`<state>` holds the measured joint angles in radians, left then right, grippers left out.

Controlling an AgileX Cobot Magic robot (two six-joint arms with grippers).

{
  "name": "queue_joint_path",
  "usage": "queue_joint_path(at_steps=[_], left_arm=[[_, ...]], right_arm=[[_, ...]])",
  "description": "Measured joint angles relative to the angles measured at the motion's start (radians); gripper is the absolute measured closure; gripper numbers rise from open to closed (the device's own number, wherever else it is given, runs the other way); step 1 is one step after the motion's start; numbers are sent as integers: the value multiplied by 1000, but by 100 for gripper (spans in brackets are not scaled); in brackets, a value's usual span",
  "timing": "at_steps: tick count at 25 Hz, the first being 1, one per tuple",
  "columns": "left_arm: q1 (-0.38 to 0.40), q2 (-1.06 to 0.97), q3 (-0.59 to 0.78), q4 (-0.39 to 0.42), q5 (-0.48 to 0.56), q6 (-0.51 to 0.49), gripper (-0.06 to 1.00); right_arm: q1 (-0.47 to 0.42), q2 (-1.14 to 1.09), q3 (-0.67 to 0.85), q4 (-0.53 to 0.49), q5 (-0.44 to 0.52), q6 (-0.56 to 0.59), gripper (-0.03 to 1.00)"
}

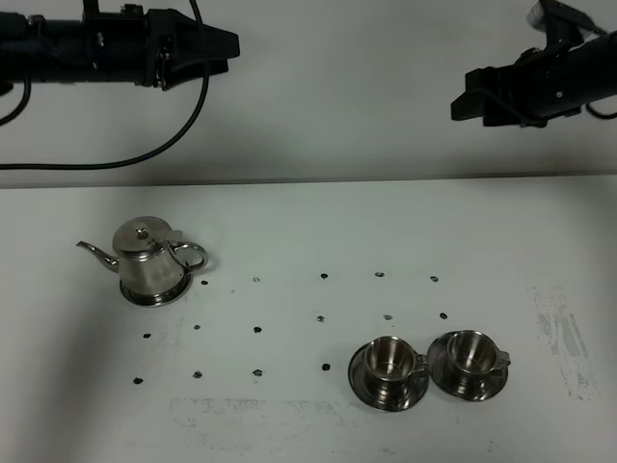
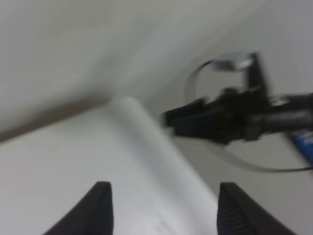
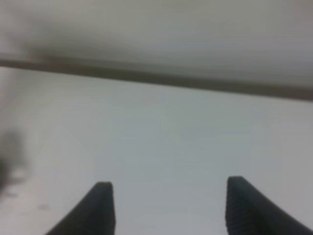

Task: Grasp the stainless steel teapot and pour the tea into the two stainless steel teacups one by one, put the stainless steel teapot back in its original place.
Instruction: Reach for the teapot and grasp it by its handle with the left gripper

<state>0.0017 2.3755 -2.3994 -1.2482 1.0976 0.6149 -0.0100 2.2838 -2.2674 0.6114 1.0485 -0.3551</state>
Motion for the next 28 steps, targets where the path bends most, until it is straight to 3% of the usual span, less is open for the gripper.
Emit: queue_joint_path(at_steps=[4, 7, 11, 16, 21, 28], left_arm=[[0, -9, -103, 126, 4, -45, 49], [0, -35, -107, 240, 24, -47, 54], [3, -85, -105, 377, 56, -64, 58], [19, -218, -34, 468, 58, -73, 59], [21, -326, 34, 661, 44, -62, 59], [23, -331, 44, 683, 35, -73, 59]], right_arm=[[29, -10, -95, -268, 82, 102, 45], [52, -58, -73, -395, 103, 132, 46], [54, -167, -17, -450, 101, 158, 46], [54, -357, 104, -517, 102, 165, 46], [54, -553, 219, -597, 80, 168, 46], [54, -671, 252, -611, 57, 169, 46]])
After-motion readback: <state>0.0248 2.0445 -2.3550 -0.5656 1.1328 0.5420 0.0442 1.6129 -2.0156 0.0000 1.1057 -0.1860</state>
